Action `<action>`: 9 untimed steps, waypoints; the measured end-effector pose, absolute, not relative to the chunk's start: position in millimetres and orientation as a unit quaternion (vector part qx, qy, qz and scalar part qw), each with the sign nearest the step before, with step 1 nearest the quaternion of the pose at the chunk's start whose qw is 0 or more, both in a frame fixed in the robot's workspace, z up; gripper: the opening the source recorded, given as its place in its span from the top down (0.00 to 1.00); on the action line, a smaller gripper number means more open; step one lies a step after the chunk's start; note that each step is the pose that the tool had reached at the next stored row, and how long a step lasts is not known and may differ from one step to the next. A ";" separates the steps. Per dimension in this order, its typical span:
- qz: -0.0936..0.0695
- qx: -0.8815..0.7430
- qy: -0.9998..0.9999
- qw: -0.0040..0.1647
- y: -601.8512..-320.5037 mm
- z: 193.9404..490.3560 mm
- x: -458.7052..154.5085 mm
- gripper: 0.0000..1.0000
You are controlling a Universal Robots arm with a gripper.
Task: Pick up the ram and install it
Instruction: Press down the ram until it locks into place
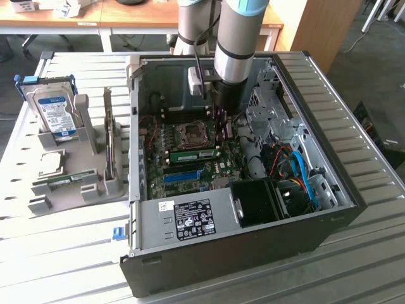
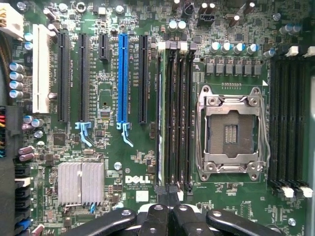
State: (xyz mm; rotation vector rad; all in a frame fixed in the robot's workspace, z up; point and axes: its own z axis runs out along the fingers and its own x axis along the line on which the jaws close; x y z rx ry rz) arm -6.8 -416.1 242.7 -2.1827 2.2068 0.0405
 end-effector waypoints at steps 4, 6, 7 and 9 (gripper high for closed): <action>0.013 -0.703 0.711 0.019 -416.1 248.3 -6.8 0.89; 0.013 -0.703 0.711 0.019 -416.1 249.6 -6.7 0.89; 0.013 -0.703 0.711 0.019 -416.1 249.6 -6.8 0.89; 0.013 -0.703 0.711 0.019 -416.1 249.6 -6.8 0.89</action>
